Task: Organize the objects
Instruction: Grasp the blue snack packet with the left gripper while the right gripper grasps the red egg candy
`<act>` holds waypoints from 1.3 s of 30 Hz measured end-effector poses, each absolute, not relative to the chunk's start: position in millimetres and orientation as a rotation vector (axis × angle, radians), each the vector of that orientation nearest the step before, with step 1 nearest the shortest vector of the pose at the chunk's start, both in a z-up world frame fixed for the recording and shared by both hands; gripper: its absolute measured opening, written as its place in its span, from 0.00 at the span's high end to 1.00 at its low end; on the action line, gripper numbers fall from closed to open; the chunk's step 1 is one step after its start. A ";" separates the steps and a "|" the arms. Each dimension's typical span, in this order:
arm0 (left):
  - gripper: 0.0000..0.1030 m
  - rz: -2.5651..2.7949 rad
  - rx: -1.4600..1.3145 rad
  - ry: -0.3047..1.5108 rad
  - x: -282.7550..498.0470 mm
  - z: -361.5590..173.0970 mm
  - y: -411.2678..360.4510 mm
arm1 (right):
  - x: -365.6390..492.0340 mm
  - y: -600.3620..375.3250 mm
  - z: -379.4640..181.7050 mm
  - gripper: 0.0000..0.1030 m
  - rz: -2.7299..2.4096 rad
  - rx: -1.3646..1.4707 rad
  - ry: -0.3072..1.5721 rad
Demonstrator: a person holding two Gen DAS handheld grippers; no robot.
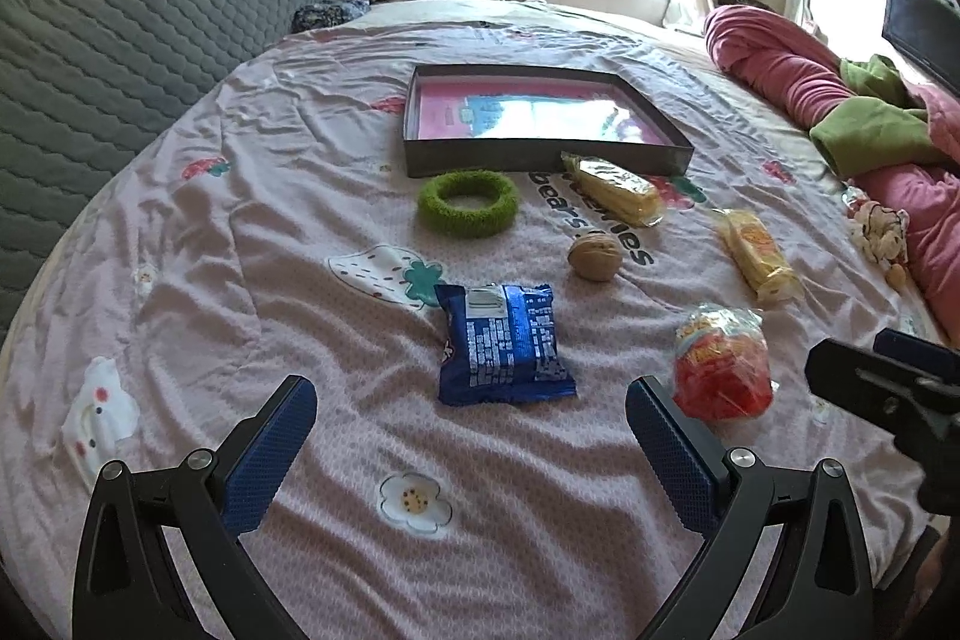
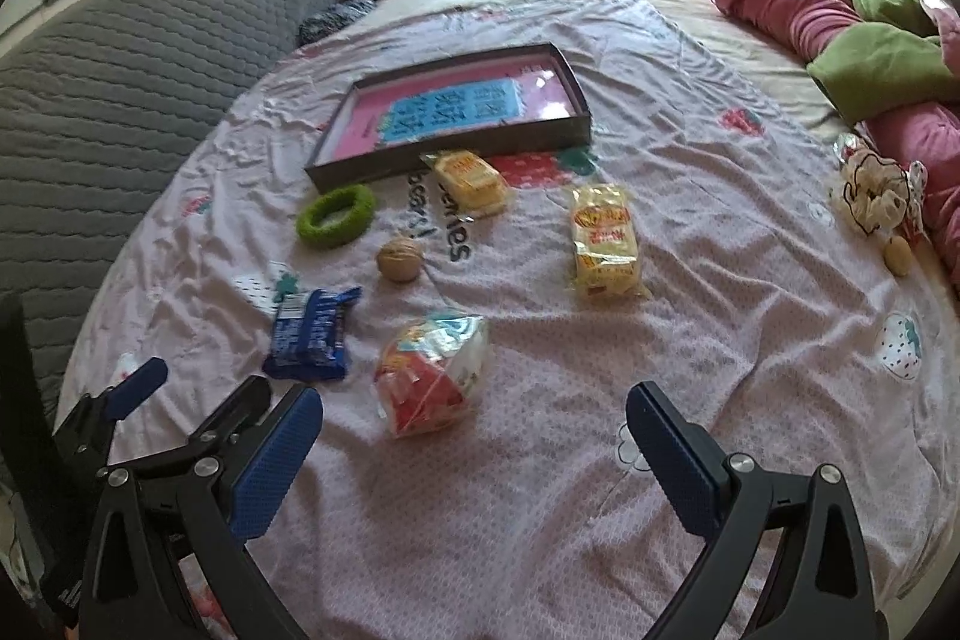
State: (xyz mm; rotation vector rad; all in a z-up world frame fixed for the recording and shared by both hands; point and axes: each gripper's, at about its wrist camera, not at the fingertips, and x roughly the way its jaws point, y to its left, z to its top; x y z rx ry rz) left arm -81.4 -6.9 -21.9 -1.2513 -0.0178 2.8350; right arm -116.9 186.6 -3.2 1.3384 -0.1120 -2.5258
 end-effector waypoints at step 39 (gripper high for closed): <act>0.00 2.858 -1.433 -0.055 -160.7 -83.6 -14.9 | -184.1 146.5 -70.7 0.24 -2.415 1.668 -0.127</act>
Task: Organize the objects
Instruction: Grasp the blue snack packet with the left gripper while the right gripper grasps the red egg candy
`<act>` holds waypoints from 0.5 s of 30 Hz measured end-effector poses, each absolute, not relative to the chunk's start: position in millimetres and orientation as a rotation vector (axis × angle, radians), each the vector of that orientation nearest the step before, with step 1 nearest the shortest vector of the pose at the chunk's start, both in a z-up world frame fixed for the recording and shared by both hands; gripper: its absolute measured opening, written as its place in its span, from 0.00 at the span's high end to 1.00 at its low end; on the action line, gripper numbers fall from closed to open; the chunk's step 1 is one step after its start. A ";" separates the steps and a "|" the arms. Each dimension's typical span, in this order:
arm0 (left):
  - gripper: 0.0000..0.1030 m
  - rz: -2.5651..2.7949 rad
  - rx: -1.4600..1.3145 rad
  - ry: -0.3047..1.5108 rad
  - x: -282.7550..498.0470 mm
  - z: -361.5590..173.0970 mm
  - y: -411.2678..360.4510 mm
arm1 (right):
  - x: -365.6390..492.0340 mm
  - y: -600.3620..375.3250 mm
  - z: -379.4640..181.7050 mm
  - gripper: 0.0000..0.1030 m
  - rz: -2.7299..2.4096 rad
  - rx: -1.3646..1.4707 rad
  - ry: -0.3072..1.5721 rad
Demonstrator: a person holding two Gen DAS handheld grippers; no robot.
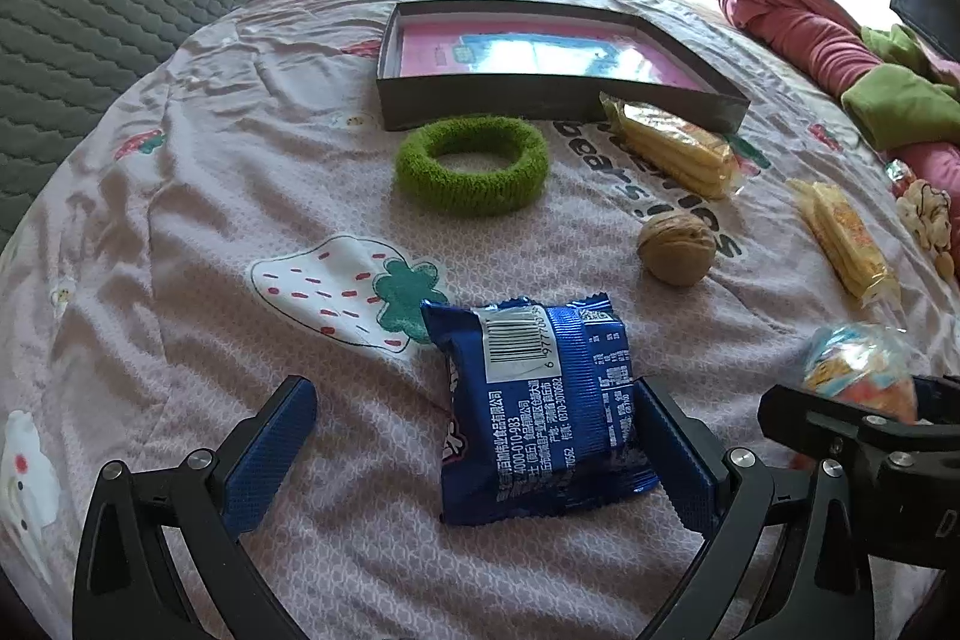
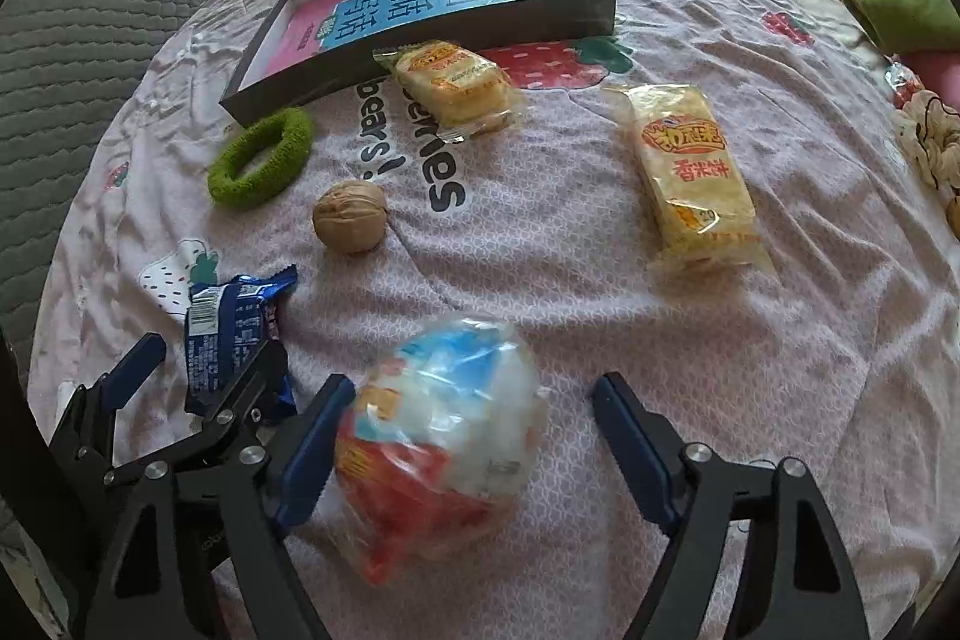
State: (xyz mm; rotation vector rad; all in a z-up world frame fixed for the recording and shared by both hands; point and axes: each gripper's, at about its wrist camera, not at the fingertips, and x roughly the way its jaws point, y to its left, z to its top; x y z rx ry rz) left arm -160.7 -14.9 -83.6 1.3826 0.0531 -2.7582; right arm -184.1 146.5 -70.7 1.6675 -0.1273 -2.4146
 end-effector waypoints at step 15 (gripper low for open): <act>0.44 -2.793 1.432 0.126 -160.8 -77.4 -14.0 | -183.5 157.4 -68.0 0.42 -2.391 1.586 -0.157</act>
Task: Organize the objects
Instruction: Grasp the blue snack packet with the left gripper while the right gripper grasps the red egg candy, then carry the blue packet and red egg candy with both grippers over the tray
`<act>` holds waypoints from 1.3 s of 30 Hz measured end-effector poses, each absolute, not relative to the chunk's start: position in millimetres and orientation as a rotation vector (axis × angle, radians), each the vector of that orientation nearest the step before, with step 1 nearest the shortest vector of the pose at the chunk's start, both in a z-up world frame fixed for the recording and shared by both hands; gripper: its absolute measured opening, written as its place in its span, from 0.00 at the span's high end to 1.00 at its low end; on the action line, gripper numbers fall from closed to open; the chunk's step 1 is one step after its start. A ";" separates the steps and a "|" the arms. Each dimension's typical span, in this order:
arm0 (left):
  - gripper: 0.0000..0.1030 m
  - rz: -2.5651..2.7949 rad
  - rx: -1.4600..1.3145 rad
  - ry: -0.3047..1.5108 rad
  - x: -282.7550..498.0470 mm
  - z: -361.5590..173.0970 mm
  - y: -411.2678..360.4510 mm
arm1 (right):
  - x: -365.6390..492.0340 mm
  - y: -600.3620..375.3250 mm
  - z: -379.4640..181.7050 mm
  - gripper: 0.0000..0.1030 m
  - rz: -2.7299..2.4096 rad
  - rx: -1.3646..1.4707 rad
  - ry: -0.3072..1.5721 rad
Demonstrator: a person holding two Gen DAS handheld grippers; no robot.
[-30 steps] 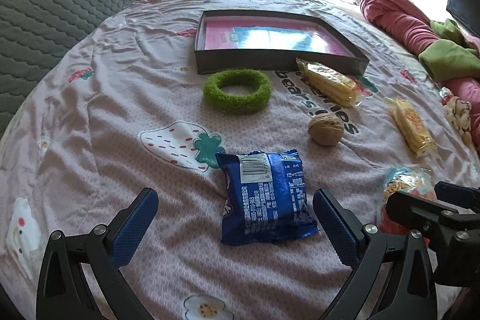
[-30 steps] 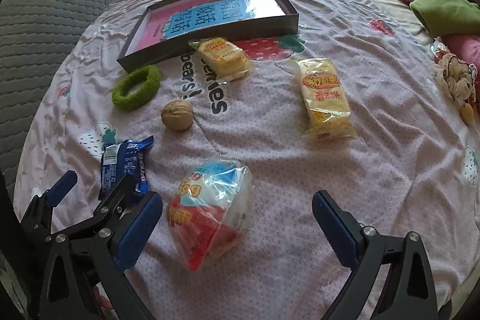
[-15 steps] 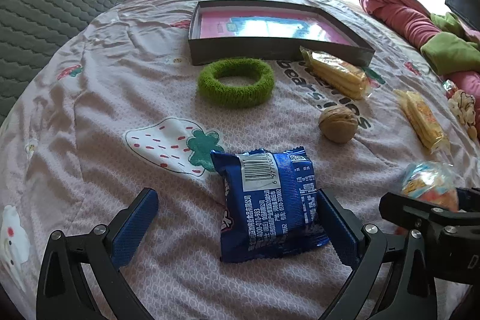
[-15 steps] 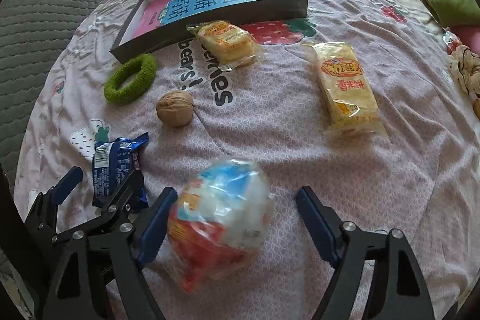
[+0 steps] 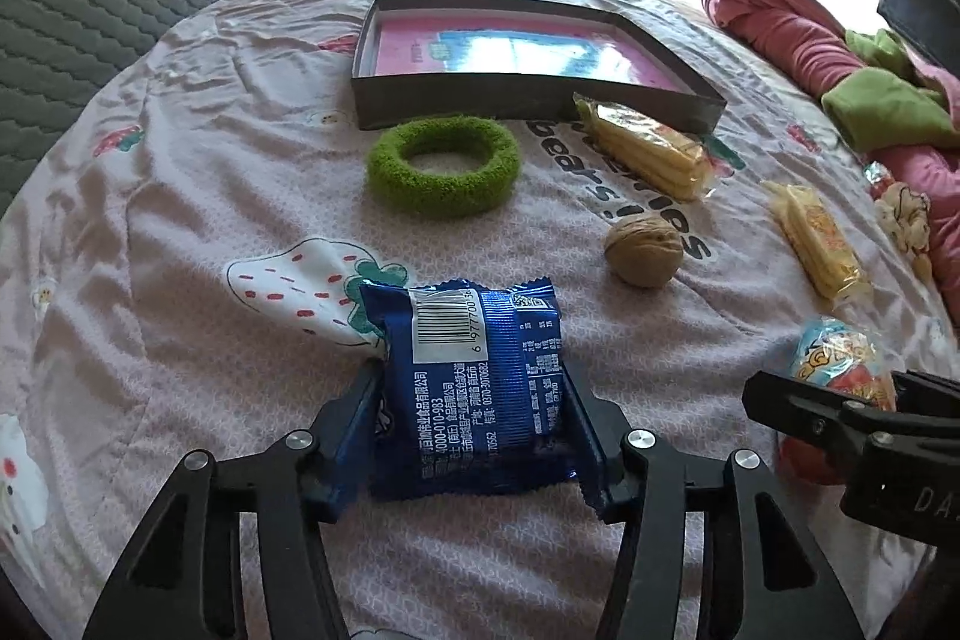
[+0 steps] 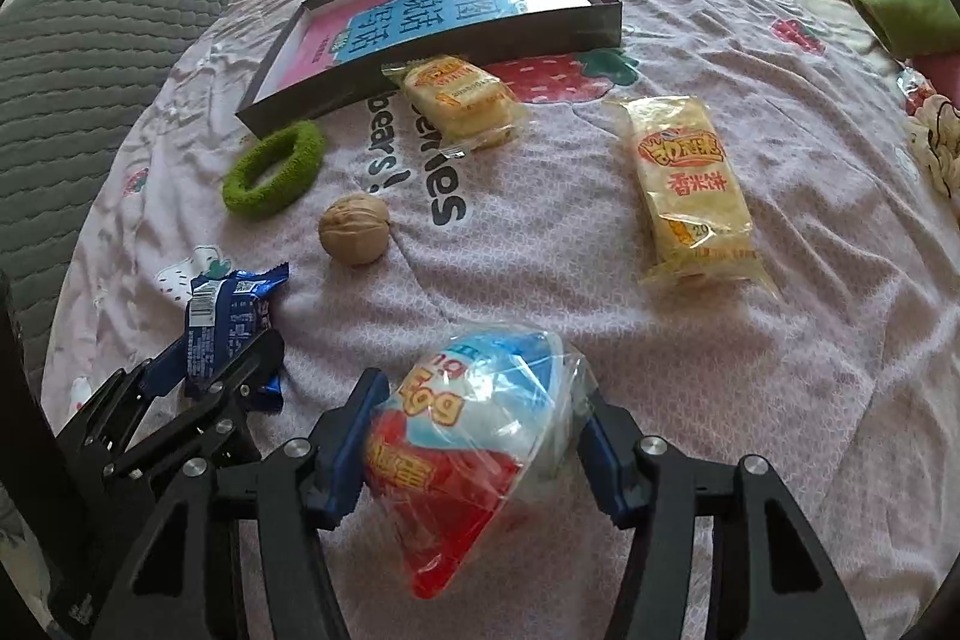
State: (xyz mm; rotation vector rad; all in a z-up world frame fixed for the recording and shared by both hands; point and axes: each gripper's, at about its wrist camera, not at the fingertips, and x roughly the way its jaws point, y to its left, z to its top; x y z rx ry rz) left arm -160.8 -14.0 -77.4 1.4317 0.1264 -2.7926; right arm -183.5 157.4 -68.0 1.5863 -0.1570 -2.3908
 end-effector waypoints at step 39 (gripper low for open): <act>0.47 -2.867 1.212 0.073 -116.3 22.2 14.9 | -145.1 183.8 16.6 0.42 -2.474 1.296 -0.081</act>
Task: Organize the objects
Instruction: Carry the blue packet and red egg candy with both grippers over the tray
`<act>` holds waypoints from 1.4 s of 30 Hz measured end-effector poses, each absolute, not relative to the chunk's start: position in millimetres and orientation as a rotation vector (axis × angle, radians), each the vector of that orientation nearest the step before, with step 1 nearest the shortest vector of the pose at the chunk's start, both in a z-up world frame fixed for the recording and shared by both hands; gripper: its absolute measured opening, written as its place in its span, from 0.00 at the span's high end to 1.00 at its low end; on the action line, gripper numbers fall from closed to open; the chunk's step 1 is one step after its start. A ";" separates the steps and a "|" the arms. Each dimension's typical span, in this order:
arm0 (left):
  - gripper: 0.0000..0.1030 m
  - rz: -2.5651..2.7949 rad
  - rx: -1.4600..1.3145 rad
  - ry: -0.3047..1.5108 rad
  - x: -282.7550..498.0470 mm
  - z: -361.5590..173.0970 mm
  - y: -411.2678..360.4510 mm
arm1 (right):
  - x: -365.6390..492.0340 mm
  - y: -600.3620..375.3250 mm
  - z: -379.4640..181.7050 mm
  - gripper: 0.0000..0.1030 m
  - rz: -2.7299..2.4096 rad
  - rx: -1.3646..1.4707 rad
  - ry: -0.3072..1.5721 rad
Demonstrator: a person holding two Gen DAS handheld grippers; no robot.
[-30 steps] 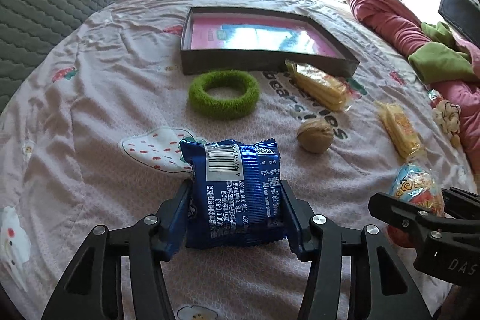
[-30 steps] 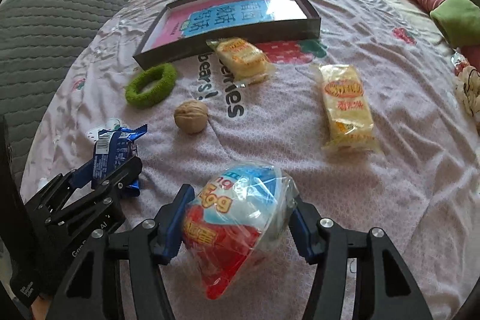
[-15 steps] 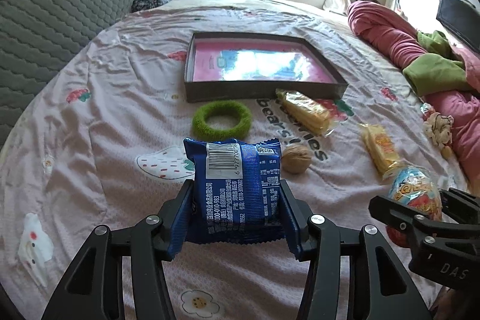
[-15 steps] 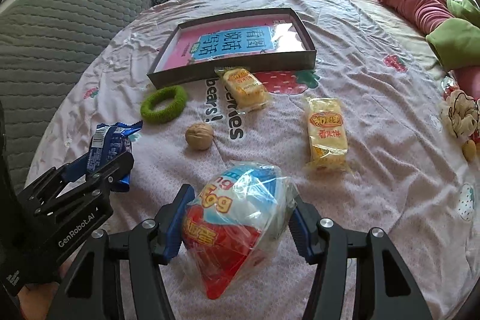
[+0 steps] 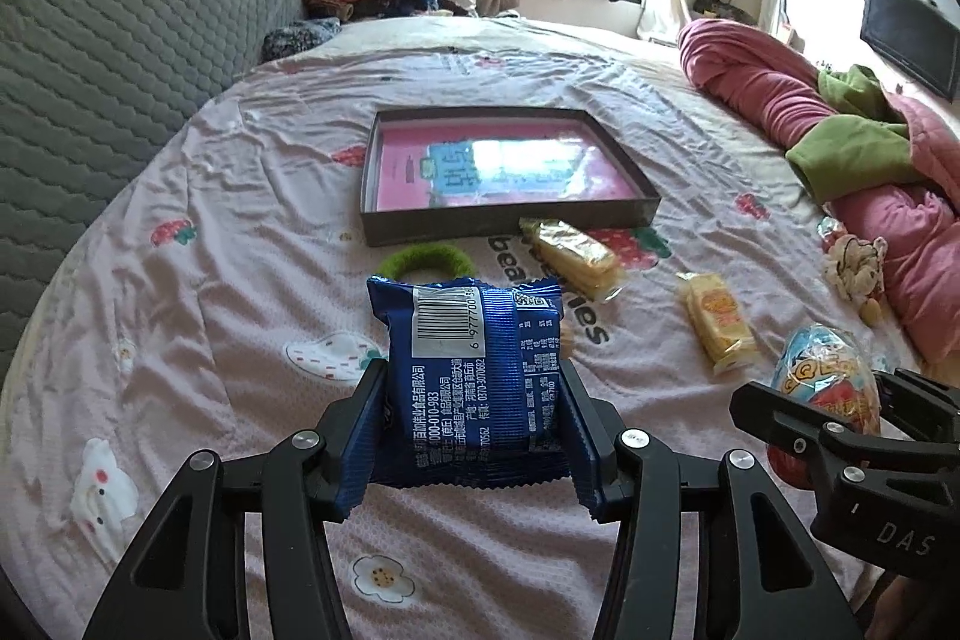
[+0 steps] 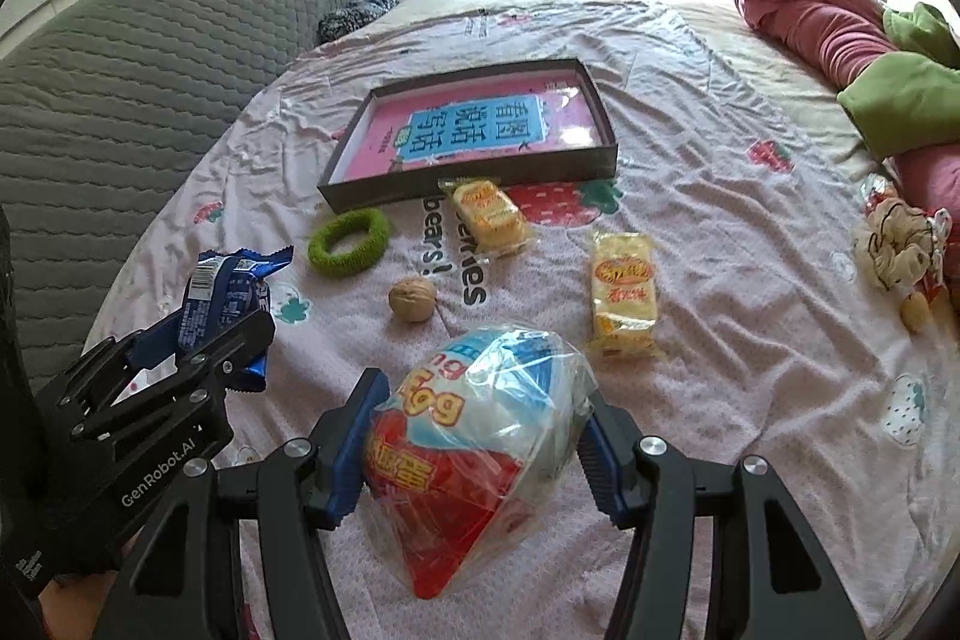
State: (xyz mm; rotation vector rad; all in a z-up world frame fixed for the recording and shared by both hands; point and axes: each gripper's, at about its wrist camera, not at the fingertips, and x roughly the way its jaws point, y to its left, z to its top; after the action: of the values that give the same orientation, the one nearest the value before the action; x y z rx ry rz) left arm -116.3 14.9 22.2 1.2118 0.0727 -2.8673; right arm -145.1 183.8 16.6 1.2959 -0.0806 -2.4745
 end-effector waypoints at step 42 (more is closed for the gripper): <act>0.47 -2.855 1.146 0.096 -166.9 41.4 14.8 | -200.8 171.8 55.8 0.42 -2.539 1.099 0.024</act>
State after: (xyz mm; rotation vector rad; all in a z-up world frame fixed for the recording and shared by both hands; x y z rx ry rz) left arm -166.9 14.8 41.4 1.1463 0.0962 -2.8547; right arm -200.8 171.8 55.8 1.0987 0.0236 -2.5388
